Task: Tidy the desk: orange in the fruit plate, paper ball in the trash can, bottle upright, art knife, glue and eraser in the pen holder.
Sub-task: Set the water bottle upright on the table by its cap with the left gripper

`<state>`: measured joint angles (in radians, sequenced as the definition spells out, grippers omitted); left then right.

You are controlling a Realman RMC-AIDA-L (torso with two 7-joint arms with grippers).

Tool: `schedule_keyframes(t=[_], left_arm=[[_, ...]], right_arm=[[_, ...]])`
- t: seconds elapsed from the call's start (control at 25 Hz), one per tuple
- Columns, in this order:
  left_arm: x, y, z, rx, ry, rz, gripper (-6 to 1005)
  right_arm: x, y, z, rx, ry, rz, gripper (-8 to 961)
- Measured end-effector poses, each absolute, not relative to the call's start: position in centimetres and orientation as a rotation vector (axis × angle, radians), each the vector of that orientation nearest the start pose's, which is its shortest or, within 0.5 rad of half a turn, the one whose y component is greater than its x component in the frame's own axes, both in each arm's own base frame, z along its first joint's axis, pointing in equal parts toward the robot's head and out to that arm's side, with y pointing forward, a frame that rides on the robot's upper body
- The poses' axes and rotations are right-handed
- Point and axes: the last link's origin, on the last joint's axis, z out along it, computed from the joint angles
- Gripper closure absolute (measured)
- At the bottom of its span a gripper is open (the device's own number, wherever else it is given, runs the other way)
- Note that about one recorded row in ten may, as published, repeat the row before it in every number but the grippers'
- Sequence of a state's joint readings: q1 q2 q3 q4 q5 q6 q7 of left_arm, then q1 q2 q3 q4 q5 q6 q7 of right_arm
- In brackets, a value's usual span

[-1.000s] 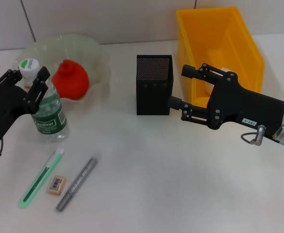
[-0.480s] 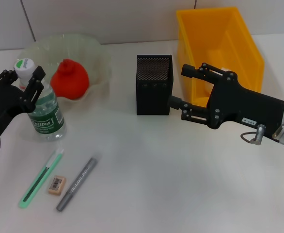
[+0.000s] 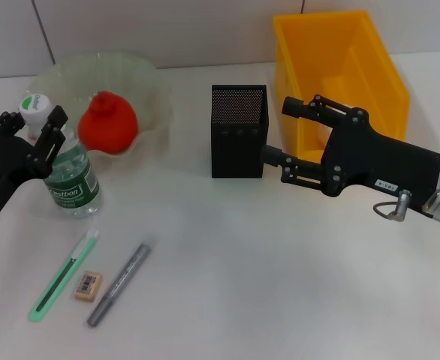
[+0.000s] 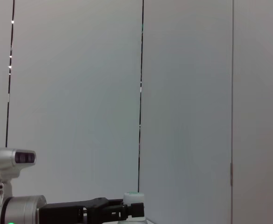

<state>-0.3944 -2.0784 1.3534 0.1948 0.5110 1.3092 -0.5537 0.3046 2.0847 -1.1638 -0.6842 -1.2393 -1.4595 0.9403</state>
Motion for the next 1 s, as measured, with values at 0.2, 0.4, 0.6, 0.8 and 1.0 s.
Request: schedule_keyframes(t=[0.2, 0.4, 0.6, 0.8, 1.0], left_arm=[[-30.34, 31.25, -1.59, -1.905, -0.498, -0.969, 568], [-30.47, 30.92, -1.46, -1.900, -0.495, -0.977, 568], [-30.42, 30.75, -1.39, -1.900, -0.489, -0.987, 568], [-30.19, 30.71, -1.39, -1.905, -0.477, -0.998, 568], [-30.04, 30.79, -1.37, -1.907, -0.471, -1.004, 569]], right_arm=[[24.20, 30.59, -0.40, -2.417, 0.176, 1.037, 183], [24.11, 30.64, -0.43, -2.419, 0.172, 1.038, 183], [24.09, 30.63, -0.47, -2.420, 0.172, 1.039, 183], [24.08, 30.63, -0.48, -2.420, 0.173, 1.040, 183], [24.07, 30.63, -0.49, -2.420, 0.173, 1.040, 183]])
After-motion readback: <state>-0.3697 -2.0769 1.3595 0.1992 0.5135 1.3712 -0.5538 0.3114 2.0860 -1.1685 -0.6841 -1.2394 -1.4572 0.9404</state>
